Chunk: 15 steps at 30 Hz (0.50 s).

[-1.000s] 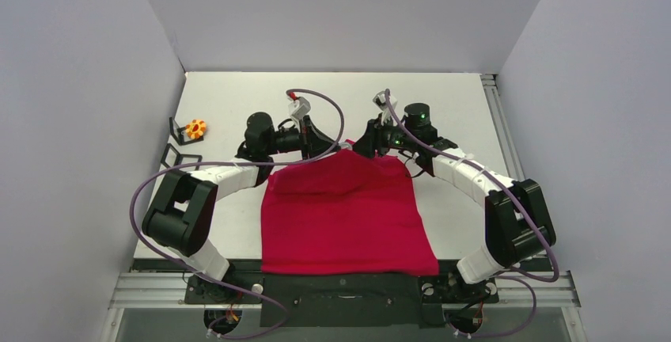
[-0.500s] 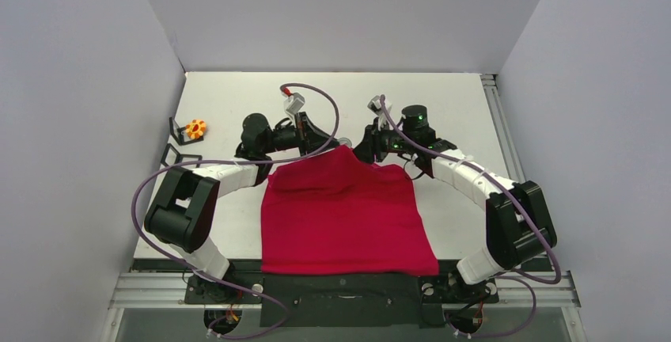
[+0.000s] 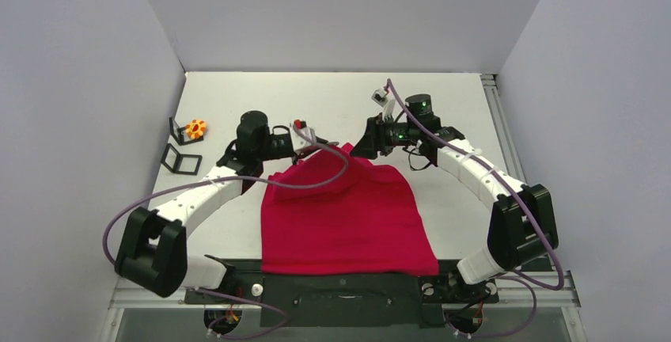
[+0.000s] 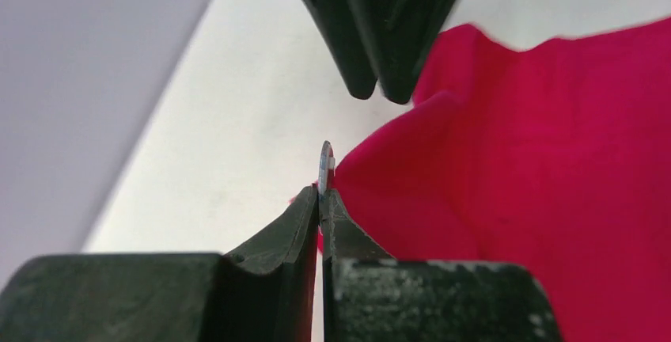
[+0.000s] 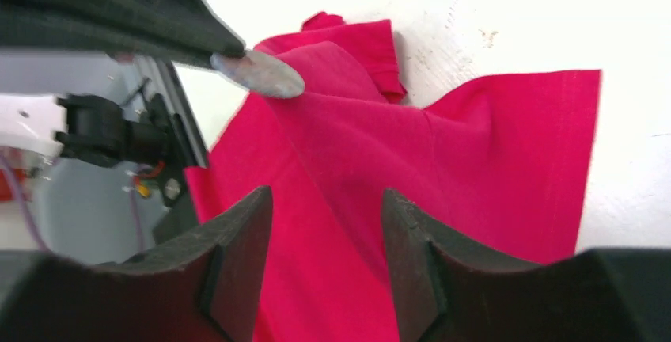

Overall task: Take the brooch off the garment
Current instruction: Remove the brooch from the clothes.

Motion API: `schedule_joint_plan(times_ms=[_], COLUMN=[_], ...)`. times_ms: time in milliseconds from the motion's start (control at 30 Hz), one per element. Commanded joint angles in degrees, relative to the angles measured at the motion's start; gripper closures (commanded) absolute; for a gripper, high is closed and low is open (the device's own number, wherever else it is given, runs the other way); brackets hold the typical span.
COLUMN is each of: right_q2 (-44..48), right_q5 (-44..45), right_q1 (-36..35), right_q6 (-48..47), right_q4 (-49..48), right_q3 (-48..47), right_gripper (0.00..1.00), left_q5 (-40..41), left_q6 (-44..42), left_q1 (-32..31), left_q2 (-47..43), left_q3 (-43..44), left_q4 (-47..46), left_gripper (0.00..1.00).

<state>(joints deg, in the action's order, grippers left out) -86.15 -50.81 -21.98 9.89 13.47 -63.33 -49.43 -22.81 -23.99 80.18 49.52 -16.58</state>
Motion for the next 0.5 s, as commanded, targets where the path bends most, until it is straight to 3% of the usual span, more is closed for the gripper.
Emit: schedule_joint_plan(times_ms=[0,67,233,467], right_q2=[-0.77,-1.33,-2.64,-3.88], right_q5=[-3.14,-3.28,-5.49,-7.11], right_q1=[0.68,0.89,0.92,-1.64], right_q6=[23.98,31.31,46.89,42.61], right_q4=[-14.23,-19.01,-32.9,-27.09], right_q3=[0.18,0.9,3.51,4.91], right_gripper=[0.49,0.47,0.44,0.44], left_q5=[9.77,13.31,17.33,21.37], left_q6=[-31.31,-37.41,-47.62,-50.5], left_q1=[-4.08,-6.33,-10.42,-14.29], left_q2=[-9.2,-11.86,-15.46,-16.31], left_q3=[-6.37,-13.93,-20.23,-22.57], left_q4=[1.19,-5.45,-14.06,-18.93], left_gripper=[1.0,1.0,1.0,1.0])
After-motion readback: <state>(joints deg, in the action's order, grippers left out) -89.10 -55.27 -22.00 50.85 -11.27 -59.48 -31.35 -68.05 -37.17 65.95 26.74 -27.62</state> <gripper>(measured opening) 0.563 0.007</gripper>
